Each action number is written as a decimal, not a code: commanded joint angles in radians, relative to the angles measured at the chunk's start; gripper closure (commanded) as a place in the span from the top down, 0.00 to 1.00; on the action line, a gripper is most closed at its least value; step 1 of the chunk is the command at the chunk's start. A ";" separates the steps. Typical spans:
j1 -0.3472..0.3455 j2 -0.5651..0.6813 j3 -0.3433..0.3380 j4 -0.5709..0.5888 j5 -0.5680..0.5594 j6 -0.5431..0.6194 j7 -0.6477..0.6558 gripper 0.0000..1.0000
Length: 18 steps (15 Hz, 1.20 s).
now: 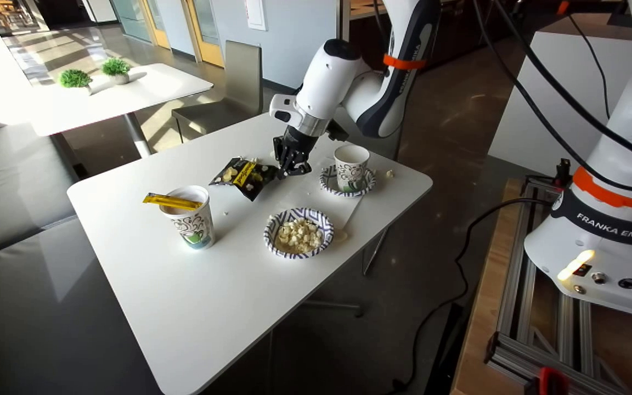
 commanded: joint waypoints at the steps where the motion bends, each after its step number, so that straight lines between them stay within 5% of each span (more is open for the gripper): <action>1: -0.039 0.015 0.039 -0.016 0.017 0.029 -0.068 0.00; 9: -0.027 0.031 0.008 0.041 -0.005 0.027 -0.090 0.00; 18: -0.068 0.067 0.053 0.050 0.024 0.024 -0.124 0.00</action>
